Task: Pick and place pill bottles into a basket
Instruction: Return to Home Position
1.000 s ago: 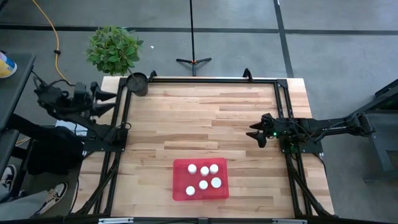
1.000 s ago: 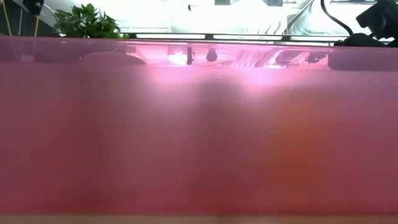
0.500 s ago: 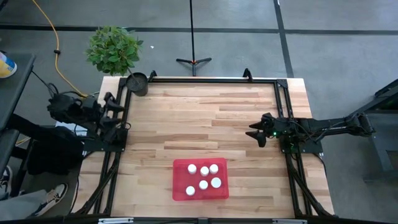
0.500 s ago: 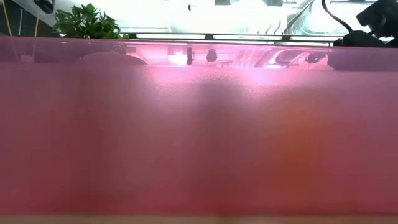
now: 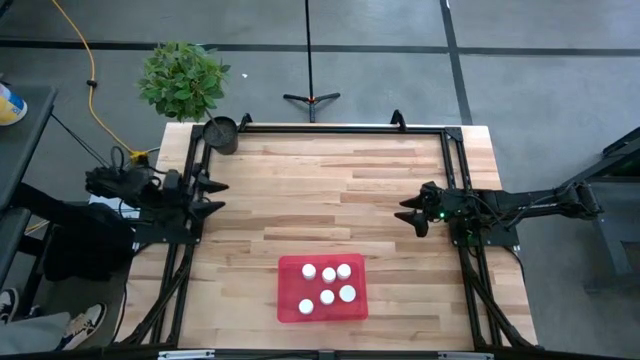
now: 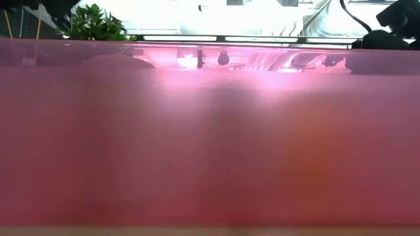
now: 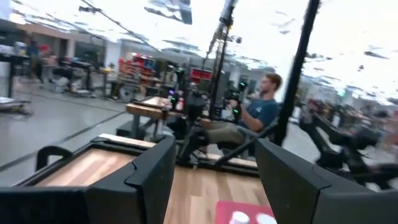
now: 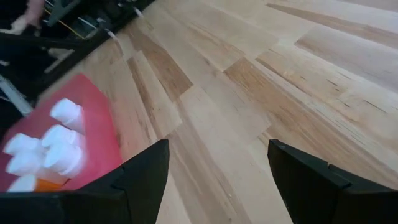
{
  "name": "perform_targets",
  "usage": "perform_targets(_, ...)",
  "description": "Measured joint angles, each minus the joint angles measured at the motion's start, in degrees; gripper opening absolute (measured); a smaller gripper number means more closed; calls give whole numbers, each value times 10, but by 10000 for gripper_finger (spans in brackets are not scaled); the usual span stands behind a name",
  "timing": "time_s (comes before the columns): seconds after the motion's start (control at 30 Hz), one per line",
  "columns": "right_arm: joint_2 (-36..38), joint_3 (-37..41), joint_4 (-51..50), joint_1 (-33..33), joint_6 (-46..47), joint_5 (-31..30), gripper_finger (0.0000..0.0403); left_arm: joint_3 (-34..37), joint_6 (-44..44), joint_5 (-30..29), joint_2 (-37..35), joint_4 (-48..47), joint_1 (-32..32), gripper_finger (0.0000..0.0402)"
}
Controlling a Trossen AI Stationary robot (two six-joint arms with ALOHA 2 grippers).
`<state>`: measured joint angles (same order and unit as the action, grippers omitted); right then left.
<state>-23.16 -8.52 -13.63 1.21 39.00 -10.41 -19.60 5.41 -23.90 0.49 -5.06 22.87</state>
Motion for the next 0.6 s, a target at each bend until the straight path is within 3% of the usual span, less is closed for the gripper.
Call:
perform_targets(0.13,0,0,36,0,-15,10,263,48,4,-28,-1,58,0,255)
perform_targets(0.5,0,0,165,0,-91,17,263,180,27,-28,-1,224,0,255)
perform_targets(0.6,0,0,172,0,-97,7,263,188,53,-34,-1,209,0,255)
